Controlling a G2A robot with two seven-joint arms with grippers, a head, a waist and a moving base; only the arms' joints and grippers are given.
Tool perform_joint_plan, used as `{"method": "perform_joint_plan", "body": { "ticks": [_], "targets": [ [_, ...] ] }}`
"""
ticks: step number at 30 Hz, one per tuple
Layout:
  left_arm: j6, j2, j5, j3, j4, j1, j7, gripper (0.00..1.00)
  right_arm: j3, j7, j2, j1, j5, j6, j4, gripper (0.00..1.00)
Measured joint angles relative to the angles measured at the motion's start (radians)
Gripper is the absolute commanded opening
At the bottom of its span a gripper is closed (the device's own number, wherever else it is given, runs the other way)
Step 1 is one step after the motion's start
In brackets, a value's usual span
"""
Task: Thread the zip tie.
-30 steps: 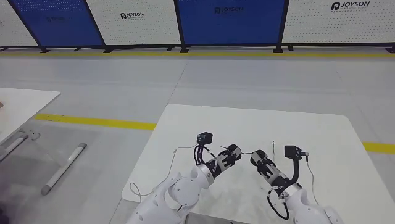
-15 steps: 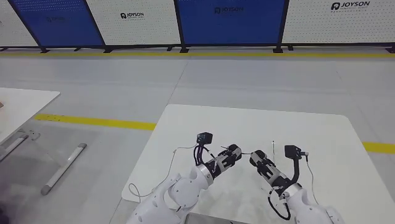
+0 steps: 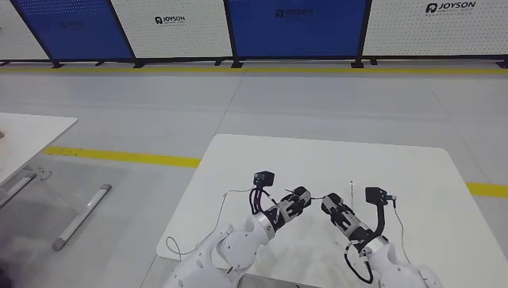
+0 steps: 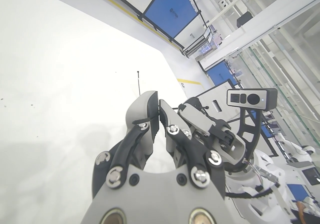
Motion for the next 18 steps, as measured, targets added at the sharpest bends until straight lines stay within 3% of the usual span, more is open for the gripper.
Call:
{"method": "perform_joint_plan", "body": {
  "ticks": [1, 2, 6, 8, 11, 13, 15, 18],
  "targets": [
    [0.001, 0.000, 0.000, 0.000, 0.000, 0.000, 0.001, 0.99, 0.000, -0.001, 0.000, 0.000, -0.001, 0.001, 0.000, 0.00],
    [0.001, 0.000, 0.001, 0.000, -0.001, 0.001, 0.002, 0.91, 0.001, -0.002, 0.000, 0.000, -0.002, 0.003, 0.000, 0.00],
    [0.001, 0.000, 0.001, -0.002, -0.002, 0.002, 0.007, 0.50, 0.002, -0.012, 0.000, 0.001, -0.001, 0.014, 0.002, 0.00],
    [0.001, -0.001, 0.000, -0.003, -0.002, 0.002, 0.010, 0.49, 0.003, -0.016, 0.000, 0.002, 0.004, 0.015, 0.003, 0.00],
    [0.001, -0.001, -0.002, -0.004, -0.001, 0.002, 0.012, 0.40, 0.006, -0.019, 0.000, 0.002, 0.007, 0.016, 0.003, 0.00],
    [0.000, -0.001, -0.003, -0.005, 0.000, 0.001, 0.014, 0.27, 0.007, -0.021, 0.000, 0.003, 0.009, 0.017, 0.003, 0.00],
    [0.000, -0.002, -0.006, -0.006, 0.001, 0.001, 0.017, 0.20, 0.008, -0.021, 0.000, 0.003, 0.012, 0.019, 0.004, 0.00],
    [-0.001, -0.002, -0.011, -0.008, 0.002, 0.001, 0.021, 0.15, 0.008, -0.021, 0.000, 0.004, 0.012, 0.020, 0.005, 0.00]
  ]
}}
